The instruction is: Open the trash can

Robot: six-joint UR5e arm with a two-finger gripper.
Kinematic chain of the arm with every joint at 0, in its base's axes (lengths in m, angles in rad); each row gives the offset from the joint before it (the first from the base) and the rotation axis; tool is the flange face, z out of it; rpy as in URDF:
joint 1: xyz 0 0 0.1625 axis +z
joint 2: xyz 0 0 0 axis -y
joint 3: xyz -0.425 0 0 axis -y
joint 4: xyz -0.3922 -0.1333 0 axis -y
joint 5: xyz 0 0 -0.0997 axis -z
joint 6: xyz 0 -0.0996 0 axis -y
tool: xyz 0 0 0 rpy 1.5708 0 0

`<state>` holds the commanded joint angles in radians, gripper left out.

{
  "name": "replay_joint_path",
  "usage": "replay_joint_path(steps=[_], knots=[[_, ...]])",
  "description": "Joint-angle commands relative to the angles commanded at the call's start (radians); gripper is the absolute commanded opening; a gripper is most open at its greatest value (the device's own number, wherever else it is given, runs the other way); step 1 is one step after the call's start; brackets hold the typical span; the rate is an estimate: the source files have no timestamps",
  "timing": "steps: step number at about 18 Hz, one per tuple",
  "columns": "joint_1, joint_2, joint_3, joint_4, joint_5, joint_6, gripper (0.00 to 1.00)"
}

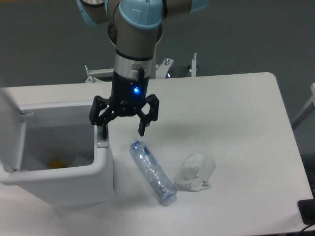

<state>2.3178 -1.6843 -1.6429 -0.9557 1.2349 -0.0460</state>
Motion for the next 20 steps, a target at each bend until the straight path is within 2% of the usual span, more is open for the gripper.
replay_joint_path(steps=[3,5,9,12,13,15,17,20], knots=[[0.012,0.009,0.024,0.014,-0.002,0.002,1.00],[0.037,0.012,0.069,0.040,0.005,0.014,1.00],[0.158,0.017,0.136,0.040,0.006,0.087,1.00],[0.213,0.015,0.156,0.020,0.076,0.286,1.00],[0.244,0.018,0.155,0.005,0.113,0.379,1.00],[0.299,0.020,0.155,-0.052,0.117,0.490,1.00],[0.333,0.021,0.138,-0.095,0.136,0.650,1.00],[0.365,0.021,0.115,-0.109,0.231,0.808,1.00]])
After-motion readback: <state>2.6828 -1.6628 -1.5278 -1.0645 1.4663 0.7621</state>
